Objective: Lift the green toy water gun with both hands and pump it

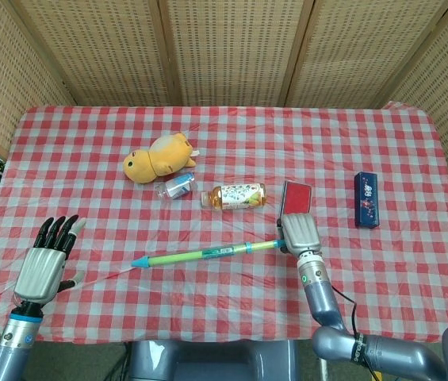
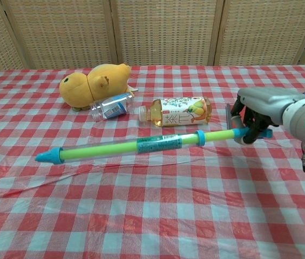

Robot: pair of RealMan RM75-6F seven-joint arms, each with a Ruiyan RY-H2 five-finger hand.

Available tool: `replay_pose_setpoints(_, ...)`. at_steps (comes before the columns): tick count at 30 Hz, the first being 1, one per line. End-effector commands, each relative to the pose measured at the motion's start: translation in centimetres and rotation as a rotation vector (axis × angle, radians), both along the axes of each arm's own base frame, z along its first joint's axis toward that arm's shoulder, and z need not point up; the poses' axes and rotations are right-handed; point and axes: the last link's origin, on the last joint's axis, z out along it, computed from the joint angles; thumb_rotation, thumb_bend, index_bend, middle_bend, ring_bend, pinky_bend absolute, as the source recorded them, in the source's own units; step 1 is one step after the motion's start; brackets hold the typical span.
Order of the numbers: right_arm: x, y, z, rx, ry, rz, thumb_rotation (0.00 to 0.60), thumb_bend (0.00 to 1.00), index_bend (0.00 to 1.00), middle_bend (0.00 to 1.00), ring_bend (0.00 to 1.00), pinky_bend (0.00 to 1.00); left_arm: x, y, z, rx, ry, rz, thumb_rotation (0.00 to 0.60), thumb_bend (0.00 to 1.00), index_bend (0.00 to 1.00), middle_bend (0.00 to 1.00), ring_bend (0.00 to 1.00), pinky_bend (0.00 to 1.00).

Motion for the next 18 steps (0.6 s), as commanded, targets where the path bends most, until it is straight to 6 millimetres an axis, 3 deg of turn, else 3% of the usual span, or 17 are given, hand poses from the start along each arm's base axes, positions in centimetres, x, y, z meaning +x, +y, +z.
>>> replay_pose_setpoints(1,1.1,-0.5,1.1,-0.049,-0.029,0.002,0.600,0.49,0.84,1.00,1.00,0.84,1.3,0.9,0.2,-0.005,0.004,-0.015,0.600,0.16,0.08,0.00,0.00,0.00)
replay_pose_setpoints(10,3.6,-1.6,3.4,-0.149,-0.113,0.019,0.600,0.49,0.85,1.00,1.00,0.84,6.1,4.2,0.1,-0.044,0.035,-0.065,0.600,0.17,0.10,0.00,0.00,0.00)
replay_pose_setpoints(18,5.3,-2.0,4.8,-0.220,-0.155,0.020,0.600,0.49,0.85,1.00,1.00,0.84,11.2,7.6,0.7,-0.077,0.031,-0.104,0.600,0.18,0.23,0.00,0.00,0.00)
